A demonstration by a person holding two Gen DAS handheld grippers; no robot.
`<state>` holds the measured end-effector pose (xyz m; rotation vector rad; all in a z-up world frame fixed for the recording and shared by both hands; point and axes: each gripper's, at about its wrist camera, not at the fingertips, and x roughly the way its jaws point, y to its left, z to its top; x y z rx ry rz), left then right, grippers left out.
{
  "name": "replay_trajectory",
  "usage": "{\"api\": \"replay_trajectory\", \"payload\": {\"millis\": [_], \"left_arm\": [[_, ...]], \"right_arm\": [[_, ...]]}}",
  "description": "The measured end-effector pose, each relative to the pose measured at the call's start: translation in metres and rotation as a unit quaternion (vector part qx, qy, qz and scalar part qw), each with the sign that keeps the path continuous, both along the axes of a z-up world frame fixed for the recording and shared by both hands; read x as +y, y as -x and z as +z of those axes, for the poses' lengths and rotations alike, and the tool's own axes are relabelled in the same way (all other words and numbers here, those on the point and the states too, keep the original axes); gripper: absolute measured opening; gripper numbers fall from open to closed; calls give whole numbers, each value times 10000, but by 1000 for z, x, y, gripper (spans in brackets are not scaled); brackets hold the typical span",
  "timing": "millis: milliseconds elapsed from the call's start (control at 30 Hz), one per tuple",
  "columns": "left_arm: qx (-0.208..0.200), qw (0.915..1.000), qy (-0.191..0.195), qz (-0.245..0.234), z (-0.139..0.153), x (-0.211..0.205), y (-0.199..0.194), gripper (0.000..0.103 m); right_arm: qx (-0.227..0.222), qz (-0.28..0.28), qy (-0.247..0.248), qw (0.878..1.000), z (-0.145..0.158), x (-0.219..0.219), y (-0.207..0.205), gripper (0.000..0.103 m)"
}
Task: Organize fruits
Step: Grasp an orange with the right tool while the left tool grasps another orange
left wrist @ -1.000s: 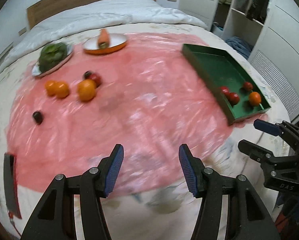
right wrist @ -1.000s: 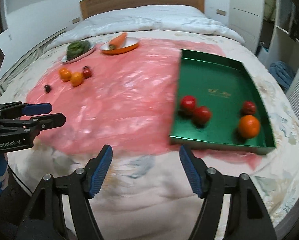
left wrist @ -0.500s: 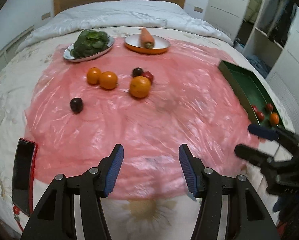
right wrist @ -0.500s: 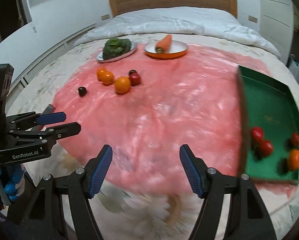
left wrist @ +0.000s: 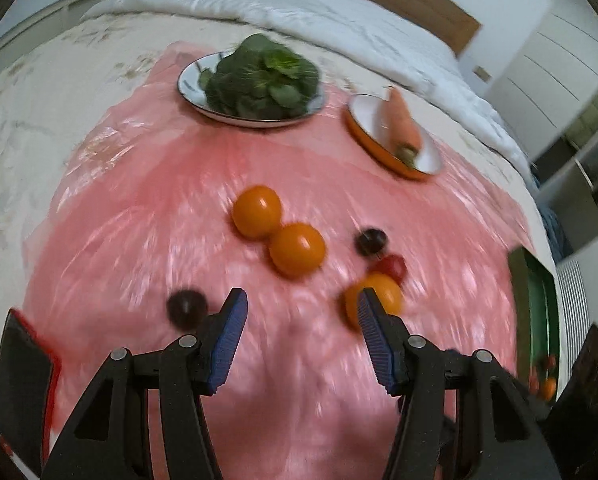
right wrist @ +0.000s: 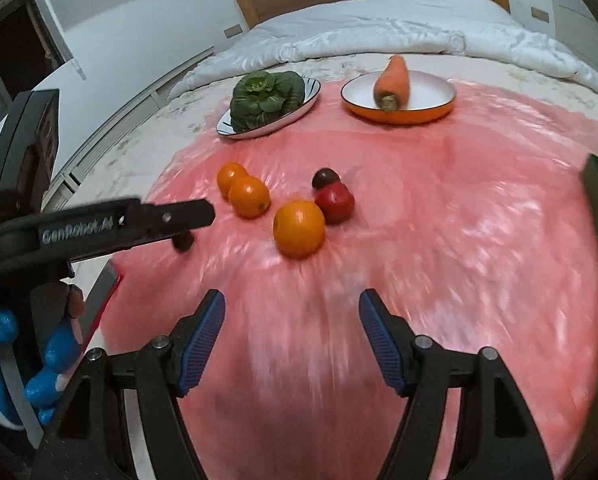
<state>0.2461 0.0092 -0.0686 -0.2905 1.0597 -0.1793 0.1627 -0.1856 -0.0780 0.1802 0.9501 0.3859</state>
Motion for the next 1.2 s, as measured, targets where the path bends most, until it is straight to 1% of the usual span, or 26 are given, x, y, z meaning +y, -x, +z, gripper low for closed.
{"api": "replay_trajectory", "payload": {"millis": [100,233,400,567,700,767,800,867,1200], "left_arm": [[140,9997,-39,213,-9,-1,-21,51],[228,9991,-261,261,-16,-8,-35,51],[341,9975,-536,297,-21,-18,-44,51],[470,9959,-711,294,-27,-25,-49,51],[522,9961,-654,276,-30,-26,-51,47],[548,9966,-567,234,-31,-26,-53,38],[552,9968,-537,206,-31,-27,-53,36],[525,9970,-540,188,-31,-28,-54,36],[390,9990,-160,146,-26,-16,-48,36]], "right_arm": [[145,-7,-34,9999,-11,7,-28,103],[234,-13,-51,9997,-17,15,-53,103],[389,95,18,9992,-25,26,-72,103],[465,218,201,9985,-30,37,-81,103],[456,261,355,9980,-34,41,-84,103],[433,305,429,9977,-34,42,-84,103],[438,352,473,9973,-36,43,-85,103],[447,388,483,9971,-37,44,-85,103],[400,326,285,9983,-34,37,-79,103]]}}
